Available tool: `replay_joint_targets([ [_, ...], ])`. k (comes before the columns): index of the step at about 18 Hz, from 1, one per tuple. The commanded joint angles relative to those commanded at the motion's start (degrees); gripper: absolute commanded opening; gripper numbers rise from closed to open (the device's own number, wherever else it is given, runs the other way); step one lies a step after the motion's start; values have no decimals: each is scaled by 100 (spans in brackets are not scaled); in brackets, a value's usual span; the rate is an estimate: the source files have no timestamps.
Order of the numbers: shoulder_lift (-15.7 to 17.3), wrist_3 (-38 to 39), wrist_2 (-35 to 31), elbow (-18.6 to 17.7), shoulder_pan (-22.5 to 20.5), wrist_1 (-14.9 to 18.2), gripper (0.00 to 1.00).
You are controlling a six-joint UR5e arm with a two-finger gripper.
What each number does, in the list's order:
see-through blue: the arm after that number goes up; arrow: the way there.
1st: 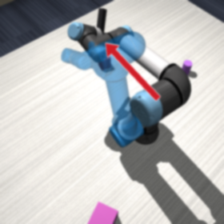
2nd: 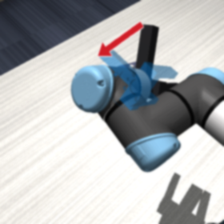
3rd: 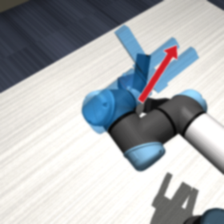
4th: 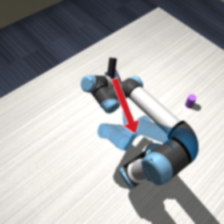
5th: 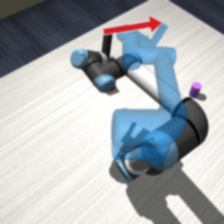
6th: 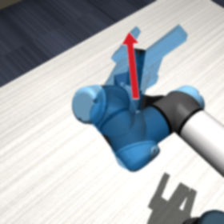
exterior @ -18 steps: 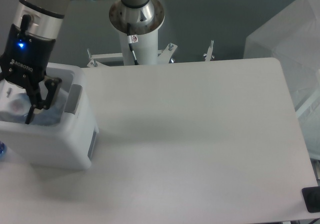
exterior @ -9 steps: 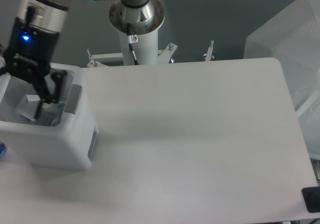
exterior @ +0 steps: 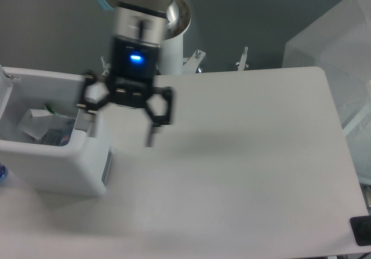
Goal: Place the trash in the trash can
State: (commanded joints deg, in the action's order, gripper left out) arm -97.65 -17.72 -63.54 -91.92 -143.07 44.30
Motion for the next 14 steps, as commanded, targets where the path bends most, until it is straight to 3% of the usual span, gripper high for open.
replay_joint_targets([
  [5, -61, -1416, -35, -739, -449, 9, 100],
  [11, -141, -3094, -1026, -897, -494, 96, 100],
  [14, -141, -3929, -1370, -977, -476, 350, 100],
])
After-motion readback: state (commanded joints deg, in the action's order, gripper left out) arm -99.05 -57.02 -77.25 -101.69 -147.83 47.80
